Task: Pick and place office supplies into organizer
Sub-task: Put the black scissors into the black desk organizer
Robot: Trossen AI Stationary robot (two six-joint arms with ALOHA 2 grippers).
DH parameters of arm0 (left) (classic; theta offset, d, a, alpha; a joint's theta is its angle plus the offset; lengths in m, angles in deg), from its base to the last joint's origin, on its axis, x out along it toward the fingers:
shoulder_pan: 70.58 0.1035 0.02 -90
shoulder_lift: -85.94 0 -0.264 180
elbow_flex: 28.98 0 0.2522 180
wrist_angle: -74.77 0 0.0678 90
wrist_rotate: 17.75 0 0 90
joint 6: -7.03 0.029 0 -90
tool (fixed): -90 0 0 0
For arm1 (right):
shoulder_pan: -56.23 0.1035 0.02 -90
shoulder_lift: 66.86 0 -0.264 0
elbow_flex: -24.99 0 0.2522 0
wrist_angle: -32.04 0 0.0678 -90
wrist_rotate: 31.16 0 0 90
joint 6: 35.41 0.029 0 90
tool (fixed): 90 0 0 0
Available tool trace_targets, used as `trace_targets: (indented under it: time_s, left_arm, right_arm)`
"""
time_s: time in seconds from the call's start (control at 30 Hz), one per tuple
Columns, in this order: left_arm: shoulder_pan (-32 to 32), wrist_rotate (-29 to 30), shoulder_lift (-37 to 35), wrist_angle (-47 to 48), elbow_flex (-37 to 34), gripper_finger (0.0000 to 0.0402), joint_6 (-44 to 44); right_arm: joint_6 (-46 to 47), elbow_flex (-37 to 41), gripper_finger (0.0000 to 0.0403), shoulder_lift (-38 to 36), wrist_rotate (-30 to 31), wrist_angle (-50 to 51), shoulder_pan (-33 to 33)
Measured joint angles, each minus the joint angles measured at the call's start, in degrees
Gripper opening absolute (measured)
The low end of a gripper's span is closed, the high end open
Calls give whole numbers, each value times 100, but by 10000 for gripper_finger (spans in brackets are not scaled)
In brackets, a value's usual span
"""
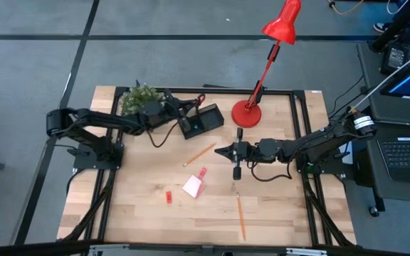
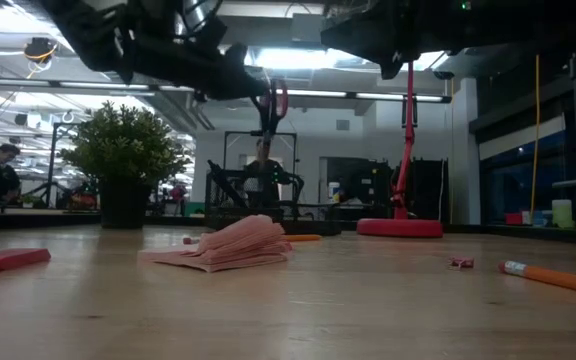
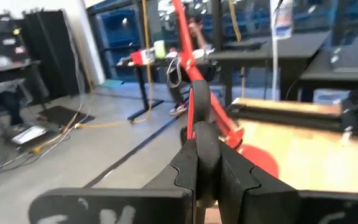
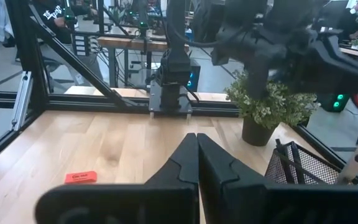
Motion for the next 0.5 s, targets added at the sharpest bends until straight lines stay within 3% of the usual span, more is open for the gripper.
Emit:
trace_targets:
  time_s: [0.1, 0.33, 0.5]
  left_arm:
    - [2, 287, 40, -329, -243, 23, -18]
    - [125, 127, 30, -2205, -1385, 23, -256]
    - [153, -119, 29, -2173, -1597, 23, -321]
  right_arm:
    - [-12, 0, 0, 0, 0, 24, 0]
    - [-15, 0, 0, 0, 0, 69, 0]
    - [-17, 0, 0, 0, 0, 48, 0]
